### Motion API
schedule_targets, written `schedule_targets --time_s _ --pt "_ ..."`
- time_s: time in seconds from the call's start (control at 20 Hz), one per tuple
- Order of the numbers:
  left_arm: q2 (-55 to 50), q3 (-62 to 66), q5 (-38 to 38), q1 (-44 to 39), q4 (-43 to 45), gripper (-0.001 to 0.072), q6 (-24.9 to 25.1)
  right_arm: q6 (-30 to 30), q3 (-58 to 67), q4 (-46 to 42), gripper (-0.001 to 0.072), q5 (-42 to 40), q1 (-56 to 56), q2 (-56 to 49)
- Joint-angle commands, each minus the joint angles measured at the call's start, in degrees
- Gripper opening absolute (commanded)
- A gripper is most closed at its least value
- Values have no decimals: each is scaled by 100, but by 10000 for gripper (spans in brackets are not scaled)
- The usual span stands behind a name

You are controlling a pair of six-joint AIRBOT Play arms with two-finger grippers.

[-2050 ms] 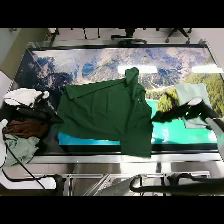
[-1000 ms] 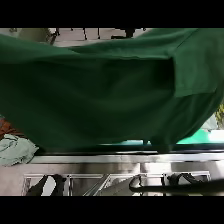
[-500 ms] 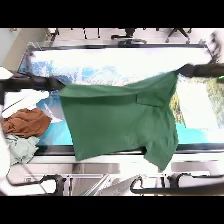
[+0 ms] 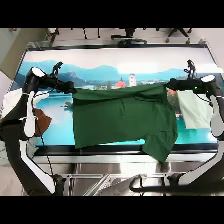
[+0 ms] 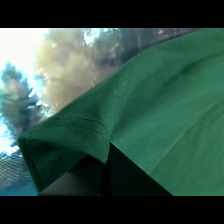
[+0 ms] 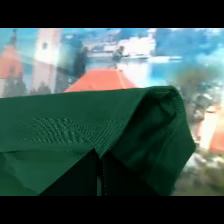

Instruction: Fold the shirts.

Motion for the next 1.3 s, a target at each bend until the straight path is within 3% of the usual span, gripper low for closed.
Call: schedule_targets --time_s 0.0,0.2,0.65,0.7,0.75,0.8,0.85,0.95,1.1,1.25 --pt "-214 452 -485 -22 343 12 -229 258 74 -1047 15 234 -4 -57" --pt "-225 363 -782 -90 424 11 -350 308 72 -1427 15 317 0 -66" --pt "-225 -264 -129 -170 393 12 -455 308 72 -1416 17 317 7 -83" --pt "-225 -225 -157 -170 356 19 -472 315 74 -1368 32 317 9 -83" --pt "-225 -168 -208 -170 356 19 -549 374 76 -1274 170 315 7 -81" --pt "-225 -81 -330 -170 358 19 -560 446 76 -1231 262 317 4 -59" --pt "-225 39 -516 -170 361 31 -562 461 76 -1233 263 343 4 2" --pt "-225 389 -1014 -162 378 697 -778 472 76 -1314 263 426 -7 249" --pt "-197 955 -1810 -83 374 695 -1200 824 76 -1720 264 691 -22 846" --pt "389 245 -2131 42 372 694 -1292 1390 59 -2109 253 1349 -173 1447"
